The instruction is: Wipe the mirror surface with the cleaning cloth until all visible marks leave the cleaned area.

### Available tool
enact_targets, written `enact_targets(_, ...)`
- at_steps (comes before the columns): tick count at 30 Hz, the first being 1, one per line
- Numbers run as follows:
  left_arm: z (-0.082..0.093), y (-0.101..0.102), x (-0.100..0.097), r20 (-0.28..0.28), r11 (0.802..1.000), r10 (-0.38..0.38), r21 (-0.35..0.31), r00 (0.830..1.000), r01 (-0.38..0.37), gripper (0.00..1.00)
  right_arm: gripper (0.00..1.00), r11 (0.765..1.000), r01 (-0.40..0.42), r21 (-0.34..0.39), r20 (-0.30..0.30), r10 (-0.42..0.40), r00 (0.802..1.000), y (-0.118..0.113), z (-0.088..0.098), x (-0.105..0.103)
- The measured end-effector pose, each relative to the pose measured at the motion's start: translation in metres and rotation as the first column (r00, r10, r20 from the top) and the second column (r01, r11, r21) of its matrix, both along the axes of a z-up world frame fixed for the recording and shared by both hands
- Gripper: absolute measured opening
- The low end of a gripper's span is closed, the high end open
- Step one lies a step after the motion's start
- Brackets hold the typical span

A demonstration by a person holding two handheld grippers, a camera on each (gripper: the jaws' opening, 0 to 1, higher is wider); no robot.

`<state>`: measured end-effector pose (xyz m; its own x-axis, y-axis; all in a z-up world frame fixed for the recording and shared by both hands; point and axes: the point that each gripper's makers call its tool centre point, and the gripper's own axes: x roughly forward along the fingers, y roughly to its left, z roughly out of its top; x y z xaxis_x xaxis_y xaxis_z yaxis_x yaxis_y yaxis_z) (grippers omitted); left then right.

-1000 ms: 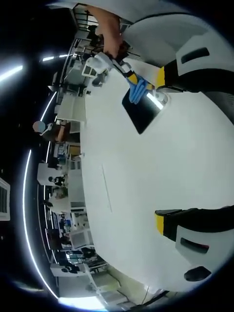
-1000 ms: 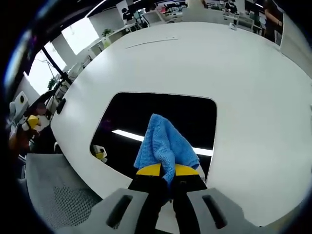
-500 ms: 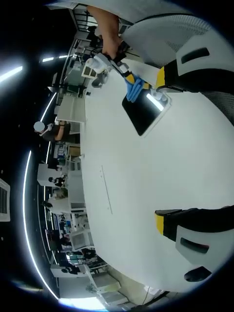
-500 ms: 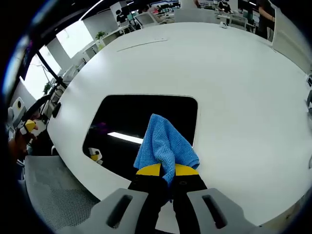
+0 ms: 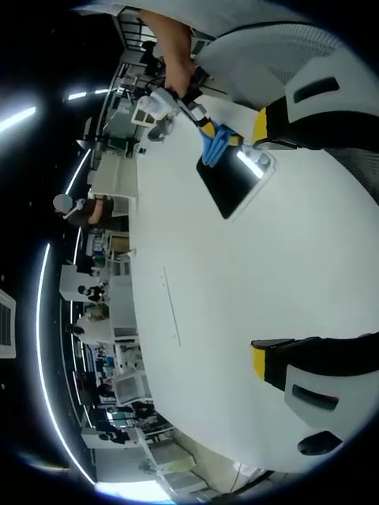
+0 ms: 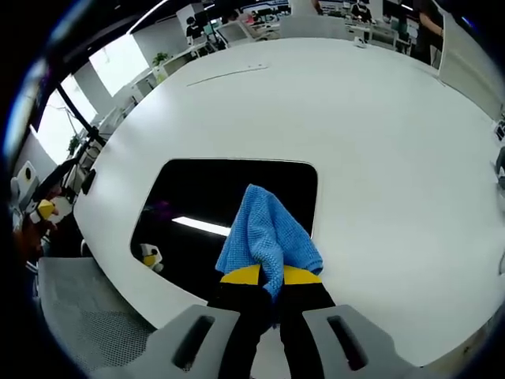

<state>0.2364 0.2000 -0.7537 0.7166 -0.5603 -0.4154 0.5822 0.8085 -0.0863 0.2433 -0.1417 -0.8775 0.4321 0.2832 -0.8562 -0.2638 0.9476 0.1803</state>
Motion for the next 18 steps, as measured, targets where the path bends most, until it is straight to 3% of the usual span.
enact_targets(18,0.005,0.001,-0.005,0.001,1.000,0.011,0.007,1.000,-0.011,0.99,0.02,1.000,-0.004,-0.012,0.014,0.005,1.000,0.001,0.001,0.020)
